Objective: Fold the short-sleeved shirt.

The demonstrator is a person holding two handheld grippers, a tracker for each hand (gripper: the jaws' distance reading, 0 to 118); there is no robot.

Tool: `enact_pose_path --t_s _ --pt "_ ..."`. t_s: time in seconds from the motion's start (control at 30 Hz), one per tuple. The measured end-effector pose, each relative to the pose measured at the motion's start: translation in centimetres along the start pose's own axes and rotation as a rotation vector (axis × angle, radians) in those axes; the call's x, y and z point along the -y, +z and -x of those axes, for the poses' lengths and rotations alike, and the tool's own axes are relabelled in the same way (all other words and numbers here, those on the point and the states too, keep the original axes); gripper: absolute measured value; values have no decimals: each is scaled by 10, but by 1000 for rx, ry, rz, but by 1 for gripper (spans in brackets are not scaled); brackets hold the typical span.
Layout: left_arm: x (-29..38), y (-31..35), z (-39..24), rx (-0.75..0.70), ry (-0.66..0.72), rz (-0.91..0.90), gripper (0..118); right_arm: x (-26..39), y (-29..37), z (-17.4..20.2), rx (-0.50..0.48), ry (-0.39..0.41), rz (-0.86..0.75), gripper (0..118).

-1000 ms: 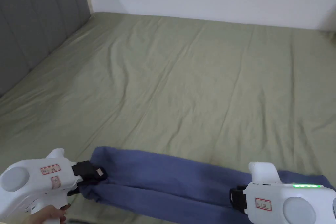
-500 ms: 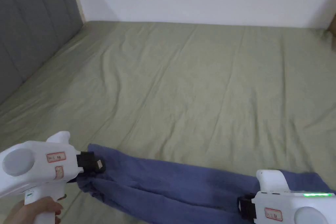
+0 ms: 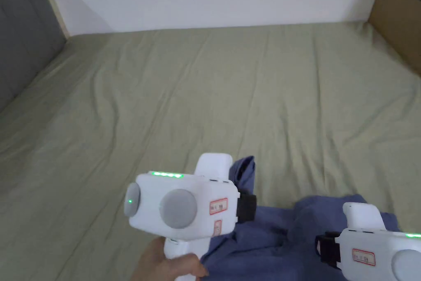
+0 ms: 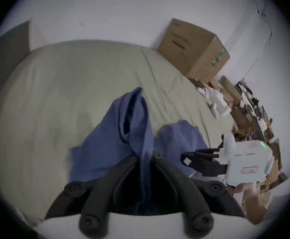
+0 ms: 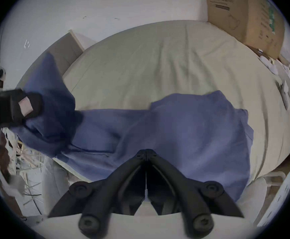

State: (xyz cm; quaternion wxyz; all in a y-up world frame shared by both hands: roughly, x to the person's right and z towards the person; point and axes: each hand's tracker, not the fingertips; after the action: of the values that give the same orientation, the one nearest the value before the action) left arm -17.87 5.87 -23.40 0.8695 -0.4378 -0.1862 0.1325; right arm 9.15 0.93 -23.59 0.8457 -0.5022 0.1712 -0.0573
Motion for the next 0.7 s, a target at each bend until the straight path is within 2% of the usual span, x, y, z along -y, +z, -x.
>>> enact_pose_path --t_s 0.03,0.07,0.1,0.17,0.23,0.37,0.4,0.43,0.47,0.5,0.6,0.7 --pt "7 -17 -3 43 11 38 64 3 2 -7 7 -10 0 0" --pt "11 -30 -5 57 18 89 97 4 4 -13 11 -15 1 0" --pt "16 -45 -5 53 9 146 103 7 7 -19 23 -26 1 0" --pt "18 -55 -1 33 53 113 96 11 12 -29 38 -58 -6 0" --pt "9 -46 7 9 159 77 96 14 16 -37 40 -87 -10 0" --pt "-4 -10 24 91 214 -28 95 18 18 -40 32 -106 -14 0" --pt "-6 1 30 90 228 -50 88 18 18 -39 30 -105 -14 0" --pt "-3 7 37 78 229 -51 66 18 18 -39 28 -103 -15 0" --pt "0 8 44 42 233 -47 16 17 17 -38 25 -100 -15 0" --pt "4 6 53 -49 244 -42 0 17 17 -37 18 -99 -20 0" --pt "20 -11 67 -122 241 44 0 15 15 -32 6 -92 -22 0" --pt "32 -27 62 -9 298 72 0 17 13 -30 1 -88 -17 0"
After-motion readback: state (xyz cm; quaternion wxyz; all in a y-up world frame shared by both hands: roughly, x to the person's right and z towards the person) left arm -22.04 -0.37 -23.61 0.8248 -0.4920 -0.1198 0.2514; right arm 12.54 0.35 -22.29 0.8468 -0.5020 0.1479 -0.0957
